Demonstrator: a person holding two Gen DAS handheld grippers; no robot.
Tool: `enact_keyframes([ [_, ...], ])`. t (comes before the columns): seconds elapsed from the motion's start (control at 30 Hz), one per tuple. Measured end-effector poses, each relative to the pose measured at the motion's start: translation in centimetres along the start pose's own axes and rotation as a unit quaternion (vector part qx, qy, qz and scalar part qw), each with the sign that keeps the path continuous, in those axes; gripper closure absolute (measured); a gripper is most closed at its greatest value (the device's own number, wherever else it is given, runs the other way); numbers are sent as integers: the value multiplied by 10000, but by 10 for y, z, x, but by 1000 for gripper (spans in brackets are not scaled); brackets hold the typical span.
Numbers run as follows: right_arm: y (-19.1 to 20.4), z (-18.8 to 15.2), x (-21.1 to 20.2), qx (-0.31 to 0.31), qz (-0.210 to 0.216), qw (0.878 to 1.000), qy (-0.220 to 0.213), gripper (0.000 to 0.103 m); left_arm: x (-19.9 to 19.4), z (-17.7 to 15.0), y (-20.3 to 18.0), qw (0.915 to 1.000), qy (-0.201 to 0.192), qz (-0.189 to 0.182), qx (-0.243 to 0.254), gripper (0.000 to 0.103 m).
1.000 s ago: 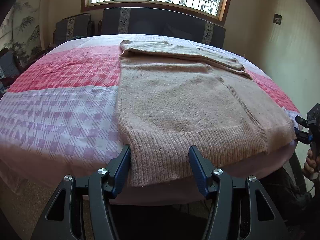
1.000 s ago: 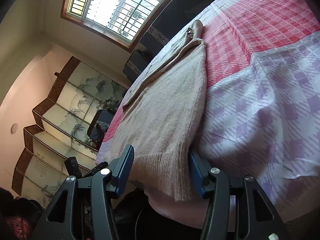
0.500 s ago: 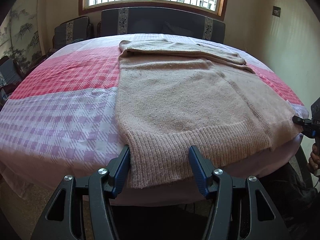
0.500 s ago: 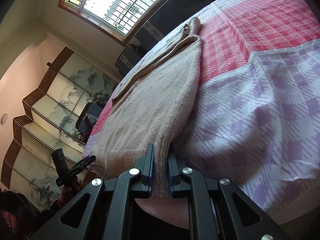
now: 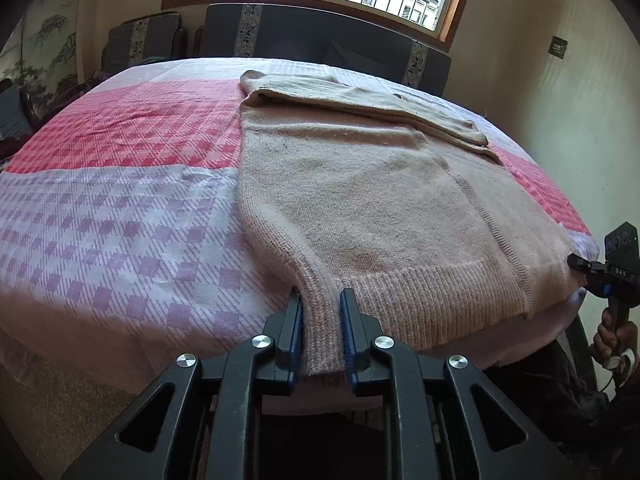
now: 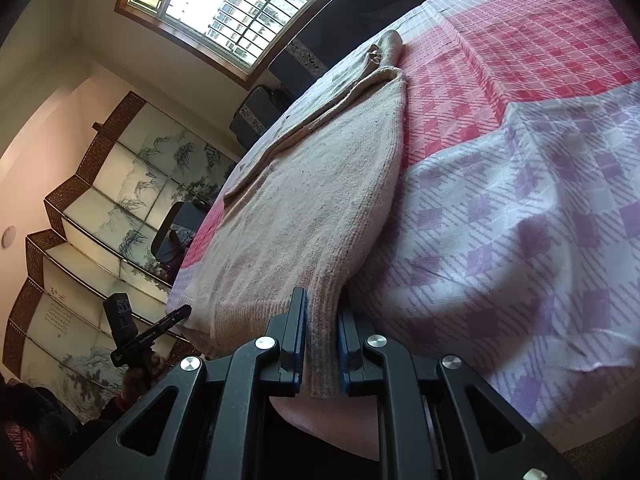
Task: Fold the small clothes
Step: 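Pinch the sweater hem with both grippers and straighten the folded sweater, then lift the held hem with both grippers and fold it toward the collar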
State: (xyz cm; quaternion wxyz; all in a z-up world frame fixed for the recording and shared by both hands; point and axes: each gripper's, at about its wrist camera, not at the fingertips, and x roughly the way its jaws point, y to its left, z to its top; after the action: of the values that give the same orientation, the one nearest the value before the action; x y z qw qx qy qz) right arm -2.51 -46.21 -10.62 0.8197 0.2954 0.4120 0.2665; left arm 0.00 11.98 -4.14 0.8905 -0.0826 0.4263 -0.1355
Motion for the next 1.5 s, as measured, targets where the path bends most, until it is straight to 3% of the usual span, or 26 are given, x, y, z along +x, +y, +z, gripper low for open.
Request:
enact_keyframes([
  [0.2, 6, -1, 3, -126, 38, 9999, 91, 90, -3, 5, 19, 9972, 239, -517, -485, 85],
  [0.27, 5, 0, 3, -97, 131, 9998, 119, 90, -6, 4, 32, 9930, 348, -782, -814, 78],
  [0.4, -5, 0, 2, 81, 333, 9993, 152, 90, -17, 1, 56, 9804, 440, -1301, -1414, 45],
  [0.43, -6, 0, 2, 124, 385, 9991, 140, 90, -17, -1, 60, 9763, 513, -1436, -1532, 42],
  [0.6, -10, -1, 5, 233, 532, 9982, 135, 89, -1, -11, 60, 9528, 975, -2212, -1836, 42],
  [0.73, -7, 0, 5, 187, 493, 9985, 166, 89, 1, -10, 50, 9542, 815, -2231, -1818, 41],
  [0.77, -6, 1, 6, 185, 482, 9985, 177, 89, 0, -10, 47, 9563, 801, -2186, -1768, 43],
  [0.8, -5, 2, 6, 175, 467, 9986, 181, 89, -1, -11, 44, 9599, 764, -2101, -1690, 61],
  [0.83, -4, 2, 6, 166, 455, 9987, 172, 89, -3, -12, 42, 9629, 719, -2032, -1625, 95],
  [0.97, 0, 3, 7, 182, 454, 9987, 161, 88, -9, -3, 46, 9645, 372, -1905, -1791, 95],
  [1.07, 0, 3, 7, 223, 498, 9984, 168, 88, -8, 1, 37, 9734, 380, -1670, -1524, 93],
  [1.17, -4, 2, 8, 367, 640, 9970, 232, 86, -8, 3, 35, 9769, 359, -1491, -1488, 67],
  [1.2, -6, 2, 8, 435, 704, 9963, 251, 84, -9, 3, 35, 9754, 290, -1510, -1579, 50],
  [1.23, -7, 2, 8, 501, 776, 9954, 264, 81, -11, 2, 37, 9729, 187, -1582, -1675, 41],
  [1.33, -10, 1, 7, 623, 979, 9929, 259, 69, -14, 4, 45, 9628, 37, -1869, -1952, 35],
  [1.5, -7, 1, 5, 567, 922, 9939, 230, 68, 0, 9, 49, 9575, 219, -1908, -2153, 30],
])
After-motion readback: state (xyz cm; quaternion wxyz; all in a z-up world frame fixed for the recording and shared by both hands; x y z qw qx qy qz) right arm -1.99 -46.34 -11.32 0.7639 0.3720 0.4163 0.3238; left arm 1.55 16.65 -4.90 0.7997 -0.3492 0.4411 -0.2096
